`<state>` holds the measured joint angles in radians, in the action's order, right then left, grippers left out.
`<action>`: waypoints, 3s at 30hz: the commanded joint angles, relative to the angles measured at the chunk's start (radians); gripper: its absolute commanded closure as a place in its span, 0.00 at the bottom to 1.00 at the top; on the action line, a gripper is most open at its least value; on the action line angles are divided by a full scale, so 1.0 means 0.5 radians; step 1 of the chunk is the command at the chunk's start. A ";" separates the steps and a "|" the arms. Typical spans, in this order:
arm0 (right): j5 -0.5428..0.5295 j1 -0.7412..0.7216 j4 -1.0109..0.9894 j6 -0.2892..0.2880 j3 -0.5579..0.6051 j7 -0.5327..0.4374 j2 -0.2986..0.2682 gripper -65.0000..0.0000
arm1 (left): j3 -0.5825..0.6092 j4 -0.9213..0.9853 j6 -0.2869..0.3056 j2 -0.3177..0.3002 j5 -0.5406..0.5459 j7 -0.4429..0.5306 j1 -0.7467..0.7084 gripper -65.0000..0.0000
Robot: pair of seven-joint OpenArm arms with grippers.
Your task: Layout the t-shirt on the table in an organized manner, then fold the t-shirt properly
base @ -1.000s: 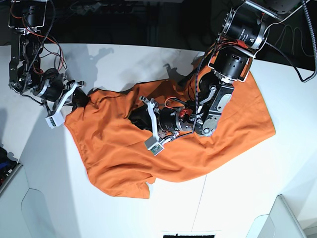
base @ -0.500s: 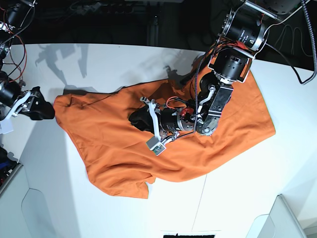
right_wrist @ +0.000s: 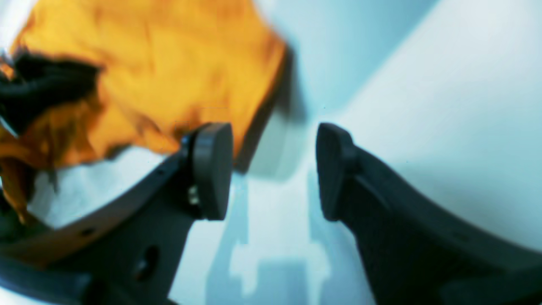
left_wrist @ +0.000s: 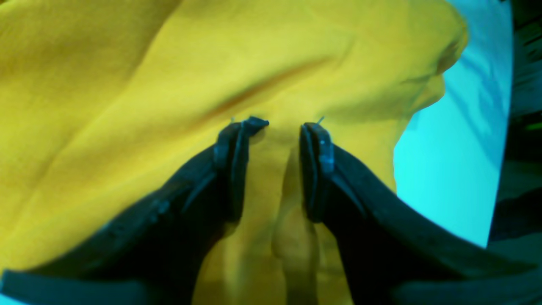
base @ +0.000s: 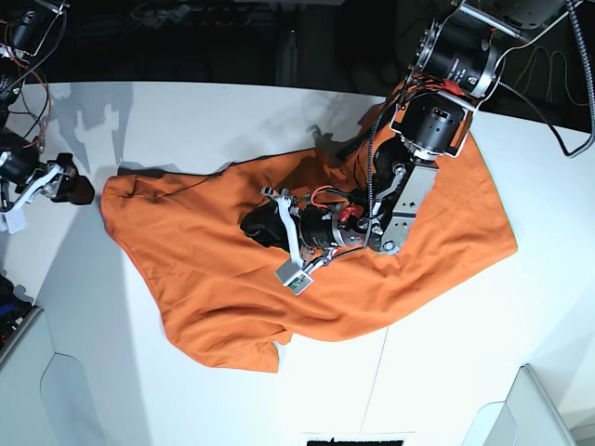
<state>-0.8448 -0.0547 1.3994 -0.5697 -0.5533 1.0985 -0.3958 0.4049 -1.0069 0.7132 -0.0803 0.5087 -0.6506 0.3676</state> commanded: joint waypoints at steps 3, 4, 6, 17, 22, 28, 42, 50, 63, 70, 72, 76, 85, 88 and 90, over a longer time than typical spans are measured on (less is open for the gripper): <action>-0.045 0.050 -0.060 -0.038 0.094 -0.182 -0.037 0.52 | 0.005 -0.214 -0.030 -0.012 0.037 -0.263 0.018 0.62; -0.045 0.084 -0.063 -0.038 0.121 -0.230 -0.036 0.52 | 0.005 -0.286 -0.030 -0.011 0.079 -0.306 0.018 0.62; -0.047 0.129 -0.063 -0.037 0.181 -0.278 -0.030 0.52 | 0.005 -0.409 -0.030 -0.011 0.131 -0.323 0.018 0.62; 0.346 0.028 -0.064 -0.035 0.623 -0.490 0.168 0.52 | 0.005 -0.356 -0.030 0.037 -0.037 -0.081 0.013 0.62; 0.434 -0.035 -0.063 -0.034 0.773 -0.536 0.188 0.90 | 0.005 -0.145 -0.030 0.027 -0.157 0.036 0.013 0.62; 0.349 -0.033 0.010 -0.036 0.732 -0.397 0.170 1.00 | 0.005 0.057 -0.030 0.016 -0.311 0.188 0.013 0.62; -0.077 0.527 0.652 -0.027 0.399 0.003 -0.184 0.63 | 0.005 0.162 -0.059 0.014 -0.479 0.255 0.025 0.62; -0.091 0.621 0.712 -0.027 -0.005 -0.182 -0.178 0.43 | 0.005 0.162 -0.059 0.016 -0.472 0.245 0.024 0.62; 0.468 0.058 0.013 -0.024 0.517 -0.620 -0.178 0.43 | 0.005 -0.037 -0.030 0.018 -0.248 0.093 0.029 0.63; 0.474 -0.144 -0.162 -0.052 0.940 -0.620 -0.177 0.43 | 0.005 -0.069 -0.030 0.018 -0.247 0.063 0.024 0.63; 0.471 -0.143 -0.162 -0.052 1.051 -0.619 -0.177 0.43 | 0.005 -0.069 -0.030 0.017 -0.248 0.067 0.024 0.63; 0.471 -0.128 -0.161 -0.050 1.230 -0.580 -0.177 0.43 | 0.005 -0.069 -0.030 0.016 -0.249 0.067 0.024 0.63; 0.462 -0.095 -0.159 -0.040 1.268 -0.532 -0.172 1.00 | 0.005 -0.069 -0.030 0.016 -0.251 0.082 0.024 0.63; 0.324 -0.094 -0.159 -0.039 1.254 -0.369 -0.173 1.00 | 0.005 -0.068 -0.030 0.014 -0.286 0.083 0.024 0.63; 0.147 -0.077 -0.158 -0.041 1.232 -0.215 -0.174 1.00 | 0.005 -0.067 -0.030 0.003 -0.310 0.100 0.024 0.63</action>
<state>-0.8211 -0.1020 1.3212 -0.5880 0.0608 0.9367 -0.4706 0.4065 -1.0332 0.7090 -0.0711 0.3824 -0.5781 0.3630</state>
